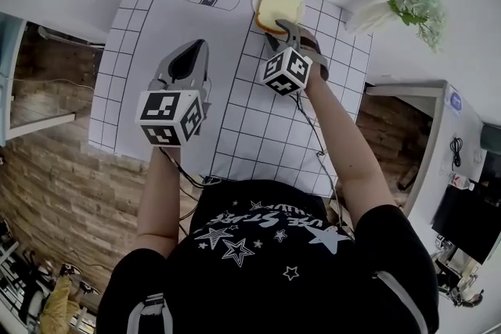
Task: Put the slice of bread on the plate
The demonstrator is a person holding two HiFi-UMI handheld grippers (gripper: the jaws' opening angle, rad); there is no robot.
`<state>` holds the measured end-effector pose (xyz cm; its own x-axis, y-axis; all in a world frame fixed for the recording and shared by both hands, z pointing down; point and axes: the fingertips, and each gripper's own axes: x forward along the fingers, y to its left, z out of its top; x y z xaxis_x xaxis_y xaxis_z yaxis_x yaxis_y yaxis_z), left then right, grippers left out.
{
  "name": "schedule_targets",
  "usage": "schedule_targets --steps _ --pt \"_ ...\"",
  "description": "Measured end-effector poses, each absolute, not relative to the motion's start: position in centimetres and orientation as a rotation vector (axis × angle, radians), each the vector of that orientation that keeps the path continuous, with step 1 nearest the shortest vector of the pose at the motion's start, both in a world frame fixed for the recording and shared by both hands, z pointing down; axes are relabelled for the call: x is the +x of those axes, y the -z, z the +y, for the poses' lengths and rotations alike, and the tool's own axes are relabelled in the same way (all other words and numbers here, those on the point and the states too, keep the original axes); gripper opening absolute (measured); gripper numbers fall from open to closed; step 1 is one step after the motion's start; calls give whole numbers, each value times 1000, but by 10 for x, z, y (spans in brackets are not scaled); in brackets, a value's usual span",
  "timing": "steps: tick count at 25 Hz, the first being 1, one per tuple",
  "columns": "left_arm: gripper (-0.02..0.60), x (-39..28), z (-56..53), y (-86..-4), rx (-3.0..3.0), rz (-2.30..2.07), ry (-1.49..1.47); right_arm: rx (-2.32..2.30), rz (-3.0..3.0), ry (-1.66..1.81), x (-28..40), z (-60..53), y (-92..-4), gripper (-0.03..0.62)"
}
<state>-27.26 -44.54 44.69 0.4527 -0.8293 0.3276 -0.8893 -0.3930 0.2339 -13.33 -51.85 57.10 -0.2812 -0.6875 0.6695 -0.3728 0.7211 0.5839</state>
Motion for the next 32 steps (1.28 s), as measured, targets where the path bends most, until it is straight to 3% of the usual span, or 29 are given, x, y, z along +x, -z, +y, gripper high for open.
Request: schedule_targets --steps 8,24,32 --pt "8 -262 -424 -441 2321 -1496 -211 903 -1985 366 -122 -494 -535 163" --pt "8 -175 -322 -387 2394 -1576 -195 1057 -2406 218 -68 -381 -407 161" --pt "8 -116 -258 -369 2427 -1617 -193 1055 -2512 213 -18 -309 -379 91"
